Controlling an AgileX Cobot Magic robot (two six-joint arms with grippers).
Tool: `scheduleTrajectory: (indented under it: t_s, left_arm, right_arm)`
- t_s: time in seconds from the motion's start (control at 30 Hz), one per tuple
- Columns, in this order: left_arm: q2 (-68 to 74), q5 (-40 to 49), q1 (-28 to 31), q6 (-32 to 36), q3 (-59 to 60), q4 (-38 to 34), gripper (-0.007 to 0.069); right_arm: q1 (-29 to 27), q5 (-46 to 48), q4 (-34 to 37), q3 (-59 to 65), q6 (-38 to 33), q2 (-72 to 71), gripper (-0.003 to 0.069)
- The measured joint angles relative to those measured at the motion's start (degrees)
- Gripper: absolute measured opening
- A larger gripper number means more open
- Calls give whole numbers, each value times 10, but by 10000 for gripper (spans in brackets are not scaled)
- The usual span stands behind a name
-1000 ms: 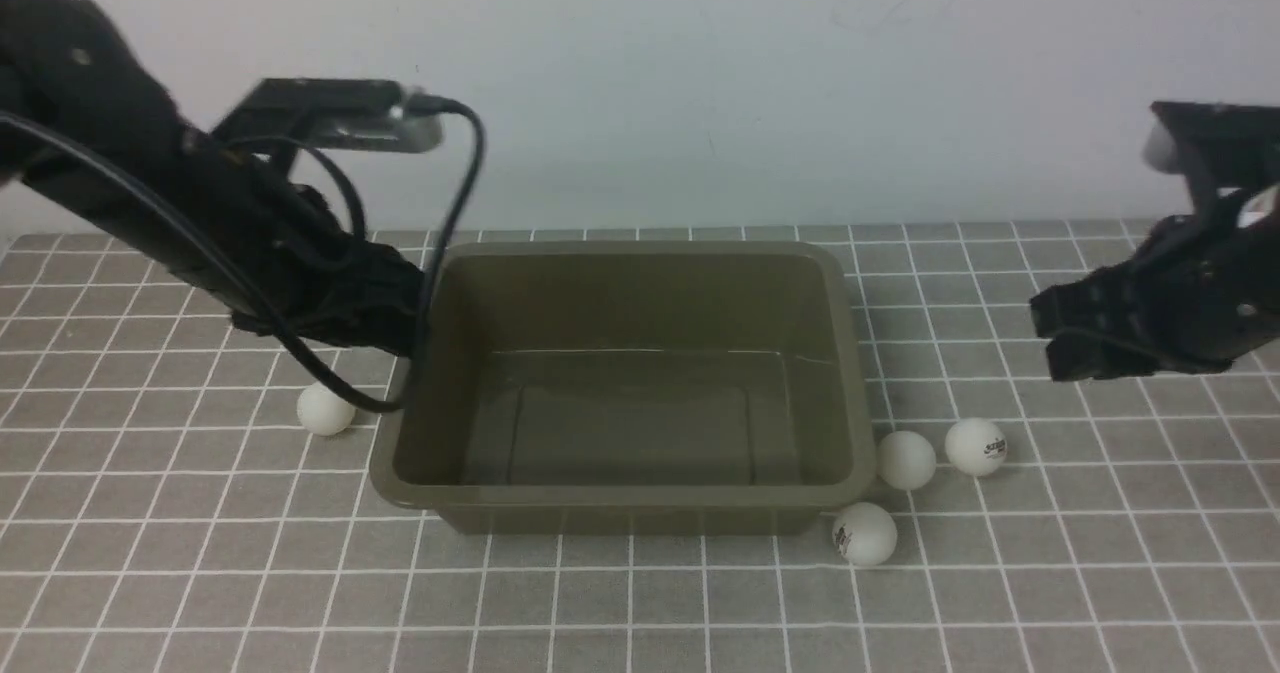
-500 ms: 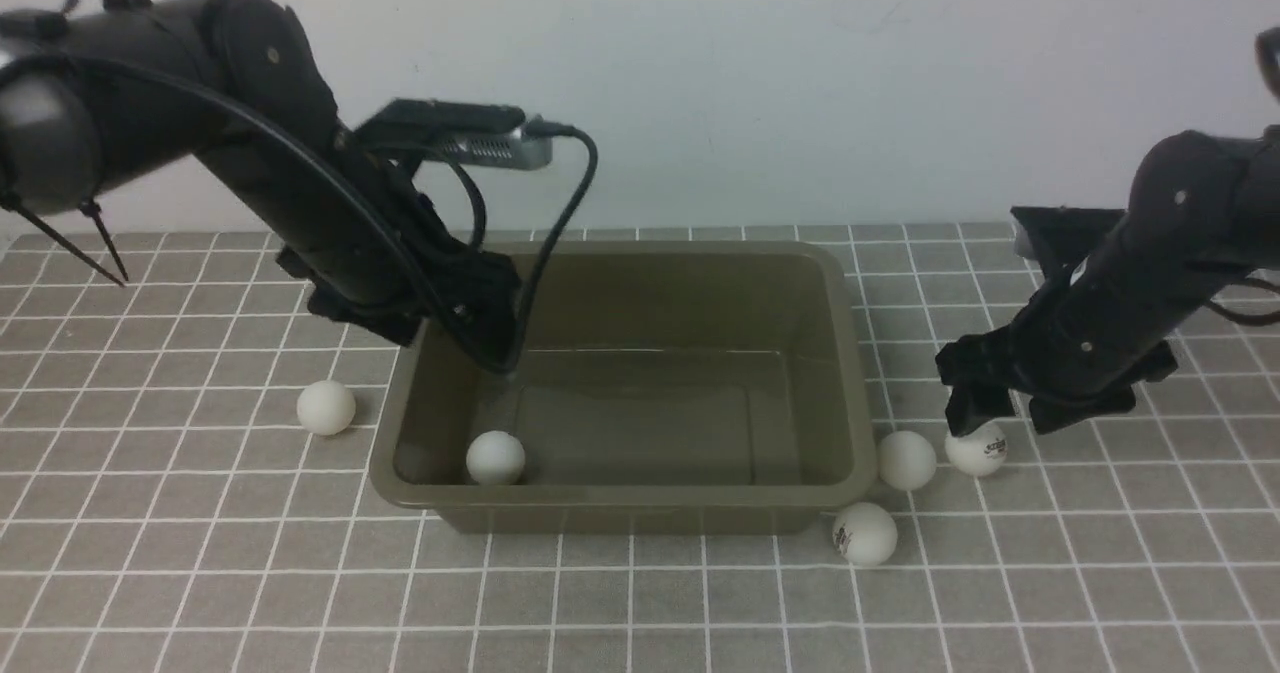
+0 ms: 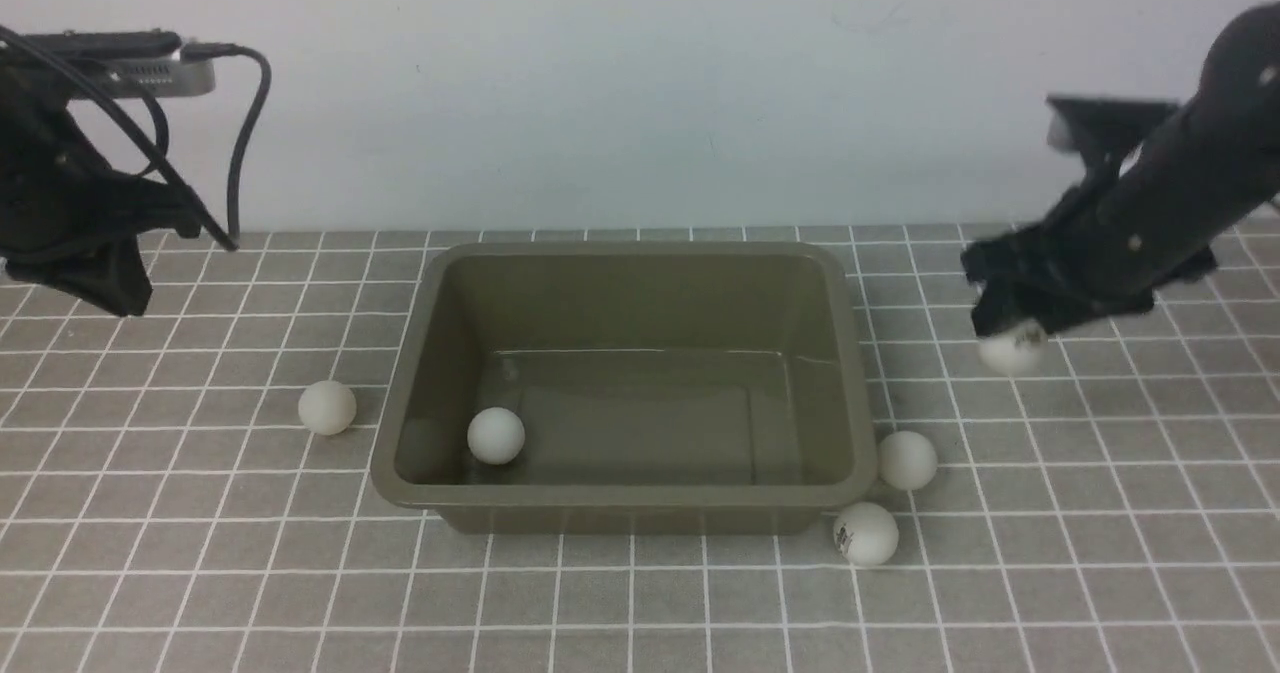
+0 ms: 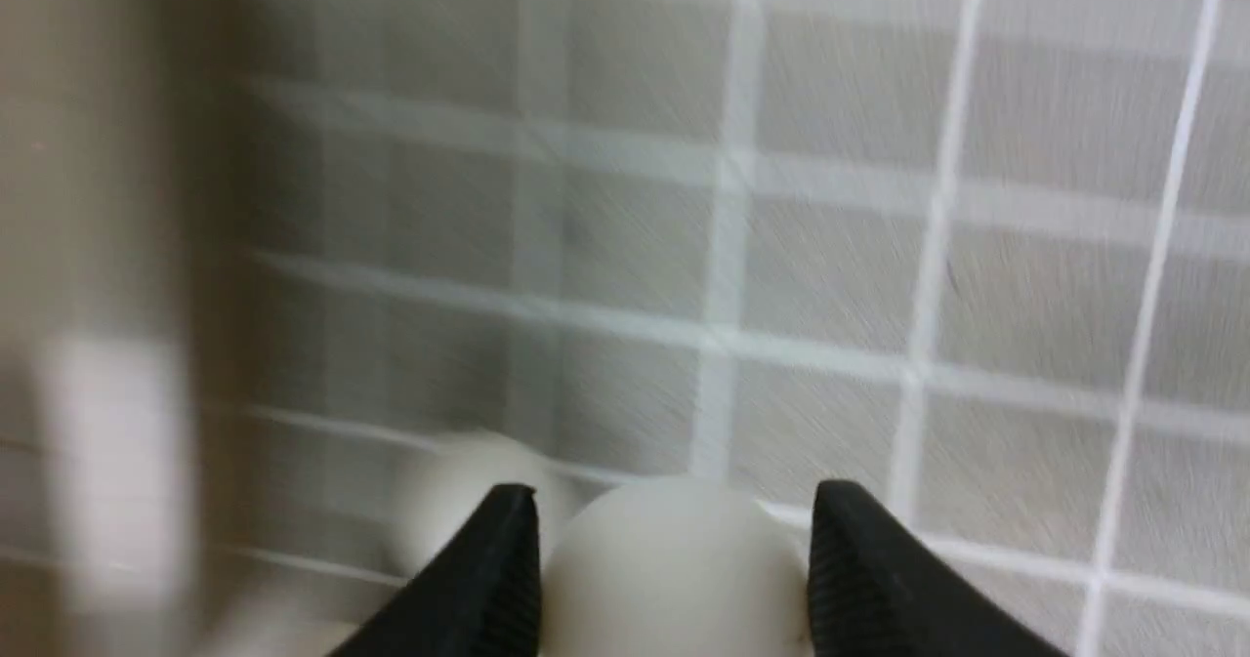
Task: Put the table tennis balls into the box on the grey coffee tablecloth.
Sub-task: 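Release the ping pong ball into the bin and lift the gripper away, then reach for and grasp a ping pong ball on the table beside the basket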
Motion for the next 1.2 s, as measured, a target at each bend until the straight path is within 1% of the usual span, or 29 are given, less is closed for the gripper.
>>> scheduleTrajectory:
  t_s: [0.1,0.2,0.23,0.27,0.3,0.37,0.4,0.43,0.47,0.5,0.53,0.6,0.67,0.7,0.77,0.8,0.87,0.9,0.93,1.03,1.1,1.13,1.2]
  left_arm:
    - [29,-18,-1,39,4,-47,9]
    - [67,-45,-9,77,4,-89,69]
    - [83,-60,-14,95,4,-106,123]
    - [91,-66,-17,101,4,-111,151]
    - [109,-81,-24,112,4,-117,226]
    - [130,-101,-32,120,4,-116,323]
    - [140,-119,-37,124,4,-115,411]
    - [142,-119,-37,124,4,-115,411]
    - [157,-133,-42,125,4,-114,503]
    - [162,-138,-42,125,4,-113,533]
    - [172,-145,-44,125,4,-113,591]
    - [182,-148,-45,125,4,-112,633]
    - [190,-148,-45,125,4,-107,638]
    - [193,-148,-45,125,4,-104,633]
    - [202,-148,-45,124,4,-86,560]
    - [206,-148,-45,124,4,-80,515]
    - [209,-143,-45,124,4,-63,332]
    - [209,-142,-45,124,3,-63,332]
    - [209,-127,-45,124,-8,-57,351]
    - [199,-78,-45,122,-54,-56,353]
    - [189,-54,-45,116,-79,-62,353]
    - [176,-29,-46,111,-106,-73,353]
    - [152,2,-52,108,-141,-102,353]
  right_arm:
    - [39,-15,58,-30,-27,-29,323]
    - [82,-30,92,-42,-42,-20,323]
    - [102,-38,101,-46,-51,-3,323]
    - [112,-41,102,-48,-53,6,323]
    - [123,-45,102,-52,-57,25,323]
    - [135,-46,102,-59,-58,44,328]
    - [139,-47,103,-64,-58,54,347]
    - [140,-47,103,-65,-58,55,347]
    - [142,-47,103,-74,-58,63,403]
    - [143,-46,103,-78,-58,63,442]
    - [143,-38,101,-88,-58,63,514]
    - [143,-17,86,-103,-58,56,608]
    - [143,3,66,-112,-56,47,649]
    - [143,12,55,-116,-53,43,660]
    - [143,39,-6,-124,-36,19,664]
    - [143,46,-30,-124,-30,10,652]
    - [143,67,-103,-124,-8,-25,575]
    - [143,69,-109,-124,-3,-28,567]
    - [143,96,-158,-124,25,-57,479]
    - [135,140,-220,-118,62,-93,323]
    - [123,146,-237,-103,76,-103,243]
    - [106,148,-245,-77,91,-107,176]
    - [75,148,-237,-37,101,-104,89]
